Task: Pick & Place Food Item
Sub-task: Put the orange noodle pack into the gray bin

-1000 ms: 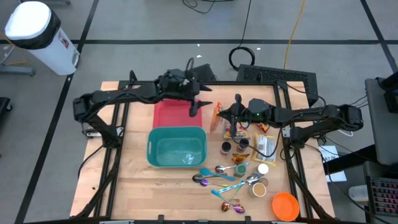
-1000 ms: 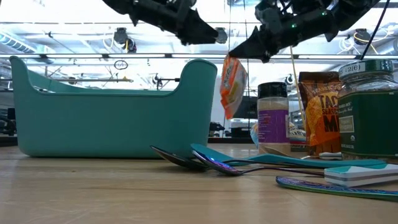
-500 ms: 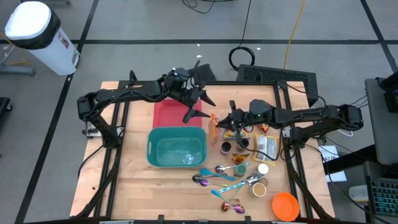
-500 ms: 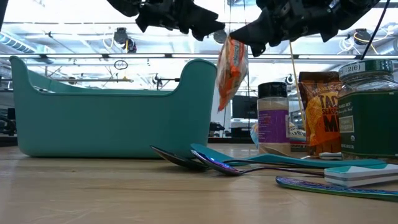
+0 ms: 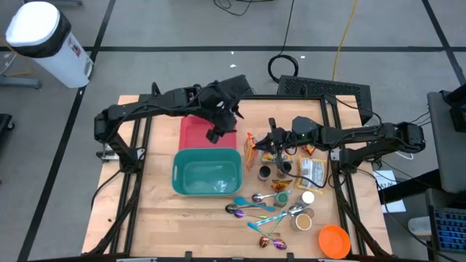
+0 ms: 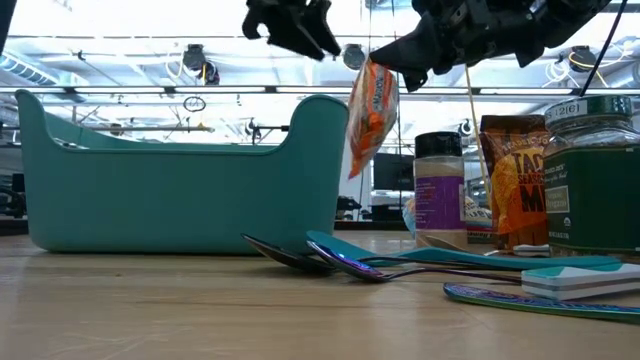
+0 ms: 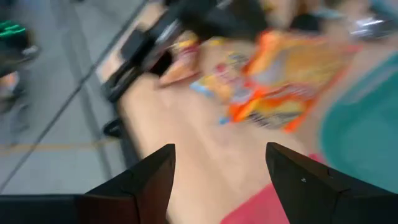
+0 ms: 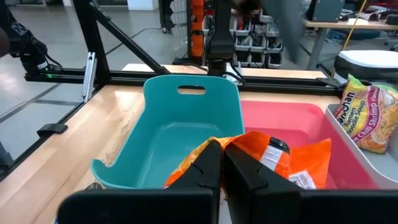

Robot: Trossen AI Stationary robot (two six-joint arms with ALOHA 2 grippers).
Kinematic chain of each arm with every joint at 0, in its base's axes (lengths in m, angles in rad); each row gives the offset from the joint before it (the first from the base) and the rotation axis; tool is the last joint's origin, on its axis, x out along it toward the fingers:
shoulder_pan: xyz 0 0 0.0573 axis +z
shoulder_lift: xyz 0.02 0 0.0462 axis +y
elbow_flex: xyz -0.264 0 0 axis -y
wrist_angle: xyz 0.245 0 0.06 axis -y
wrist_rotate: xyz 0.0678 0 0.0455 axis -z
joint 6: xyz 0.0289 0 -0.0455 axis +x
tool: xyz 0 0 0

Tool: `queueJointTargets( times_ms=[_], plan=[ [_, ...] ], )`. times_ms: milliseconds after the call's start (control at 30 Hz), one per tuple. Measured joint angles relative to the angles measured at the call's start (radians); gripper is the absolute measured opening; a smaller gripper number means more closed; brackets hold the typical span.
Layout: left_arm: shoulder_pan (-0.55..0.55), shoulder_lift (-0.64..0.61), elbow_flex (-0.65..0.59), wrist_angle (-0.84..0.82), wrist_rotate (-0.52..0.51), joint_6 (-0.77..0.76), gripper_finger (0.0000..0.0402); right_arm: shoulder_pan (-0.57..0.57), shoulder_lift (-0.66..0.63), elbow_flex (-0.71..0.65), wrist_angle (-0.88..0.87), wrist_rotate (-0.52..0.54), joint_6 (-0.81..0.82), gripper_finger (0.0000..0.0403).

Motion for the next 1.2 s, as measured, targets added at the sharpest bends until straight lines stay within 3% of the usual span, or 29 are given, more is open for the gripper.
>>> queueJointTargets(
  times_ms=[233,600,733,1067,1200],
  plan=[
    [0.001,0.098,0.11,-0.079,0.198,0.033,0.0255,0.01,0.0,0.0,0.003,-0.062,0.003,0.0],
    [-0.011,0.195,0.114,-0.055,0.385,0.041,0.0255,0.027,-0.009,-0.001,-0.045,-0.077,0.021,0.0],
    [-0.006,0.194,0.116,-0.072,0.467,0.049,0.0255,0.031,-0.018,0.0,-0.041,-0.152,0.03,0.0],
    [-0.047,0.194,0.115,-0.081,0.49,0.016,0.0255,0.049,-0.023,0.0,-0.048,-0.368,0.062,0.0],
    [-0.063,0.194,0.115,-0.058,0.488,-0.075,0.0255,0.06,-0.036,0.0,-0.041,-0.385,0.056,0.0]
  ],
)
